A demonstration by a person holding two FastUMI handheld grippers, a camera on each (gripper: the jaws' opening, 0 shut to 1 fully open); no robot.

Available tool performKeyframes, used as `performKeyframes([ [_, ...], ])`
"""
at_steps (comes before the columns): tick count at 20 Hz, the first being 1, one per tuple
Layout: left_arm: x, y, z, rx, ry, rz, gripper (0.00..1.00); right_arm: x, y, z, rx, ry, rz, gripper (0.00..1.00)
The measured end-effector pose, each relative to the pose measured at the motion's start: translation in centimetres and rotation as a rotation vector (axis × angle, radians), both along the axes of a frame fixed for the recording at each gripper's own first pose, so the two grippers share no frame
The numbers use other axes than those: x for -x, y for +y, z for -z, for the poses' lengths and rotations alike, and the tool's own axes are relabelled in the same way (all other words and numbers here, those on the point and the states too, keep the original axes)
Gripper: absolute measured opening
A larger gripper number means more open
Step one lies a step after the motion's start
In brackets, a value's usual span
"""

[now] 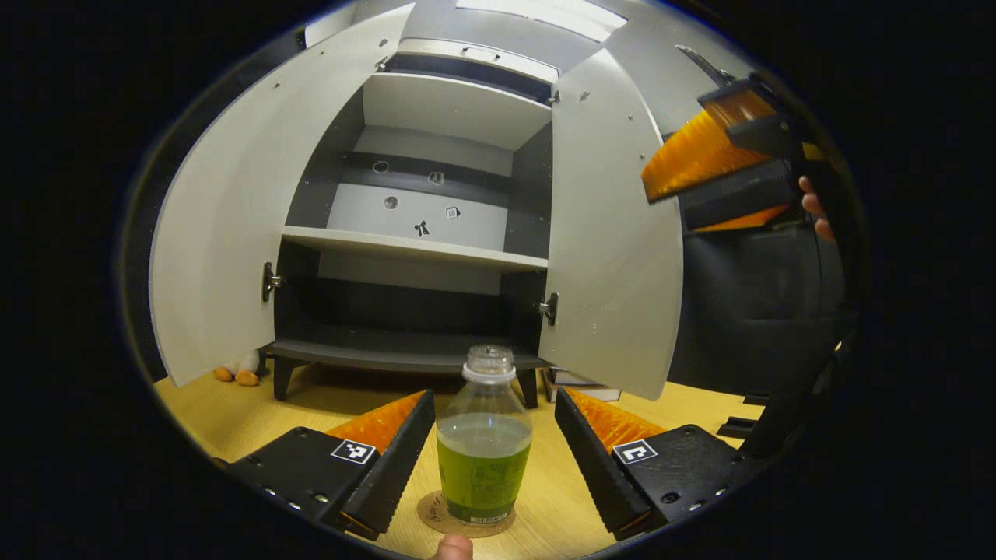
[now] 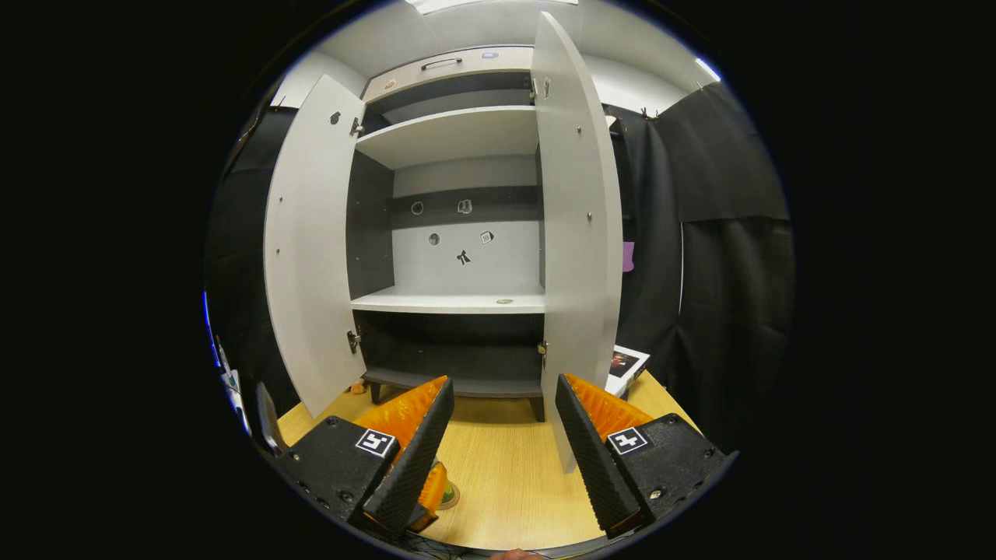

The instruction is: Grasp the bottle in the cabinet with the left hand and place it on the coaster, then close the right door with the right hand and the left door with the left hand.

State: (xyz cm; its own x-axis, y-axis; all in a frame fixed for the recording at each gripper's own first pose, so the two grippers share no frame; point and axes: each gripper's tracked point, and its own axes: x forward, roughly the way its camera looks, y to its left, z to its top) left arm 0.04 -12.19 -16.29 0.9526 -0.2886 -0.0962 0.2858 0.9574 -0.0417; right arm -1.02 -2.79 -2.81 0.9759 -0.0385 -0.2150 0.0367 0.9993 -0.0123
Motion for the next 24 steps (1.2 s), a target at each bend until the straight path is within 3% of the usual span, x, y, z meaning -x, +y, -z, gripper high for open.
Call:
performKeyframes([
  [2, 0.2, 0.4, -2.8, 0.021, -0.031, -0.042, 0.95, -0.1, -0.2, -0.3, -0.004, -0.003, -0.040, 0.82],
  [3, 0.4, 0.5, -4.4, 0.032, -0.048, -0.068, 0.99, -0.1, -0.3, -0.6, -0.002, -0.010, -0.064, 0.82],
  [4, 0.6, 0.7, -6.0, 0.041, -0.066, -0.098, 0.95, -0.1, -0.5, -0.9, 0.002, -0.020, -0.094, 0.82],
  [6, 0.9, 1.0, -9.7, 0.042, -0.106, -0.163, 0.95, 0.0, -0.8, -1.9, 0.003, -0.044, -0.160, 0.82],
  [9, 1.6, 1.3, -14.1, -0.034, -0.119, -0.280, 0.95, 0.1, -1.0, -3.6, -0.012, -0.067, -0.262, 0.82],
  [13, 2.9, 0.6, -18.9, -0.066, -0.133, -0.365, 0.94, 0.7, -2.1, -6.3, -0.003, -0.115, -0.315, 0.82],
  [16, 3.3, 0.5, -19.3, -0.035, -0.085, -0.376, 0.99, 1.6, -2.8, -7.9, -0.023, -0.163, -0.299, 0.82],
  [17, 3.6, 0.4, -19.2, -0.025, -0.073, -0.368, 0.95, 1.5, -3.2, -8.6, -0.033, -0.178, -0.287, 0.82],
  [18, 3.9, 0.6, -18.7, -0.029, -0.047, -0.362, 0.99, 1.4, -4.0, -9.3, -0.044, -0.185, -0.273, 0.82],
  [20, 4.8, 2.0, -17.7, -0.074, -0.009, -0.384, 0.95, 1.2, -6.0, -11.8, -0.063, -0.211, -0.251, 0.82],
  [24, 5.7, 4.4, -17.4, -0.112, -0.003, -0.425, 0.95, -0.9, -13.6, -16.9, 0.011, -0.248, -0.083, 0.81],
])
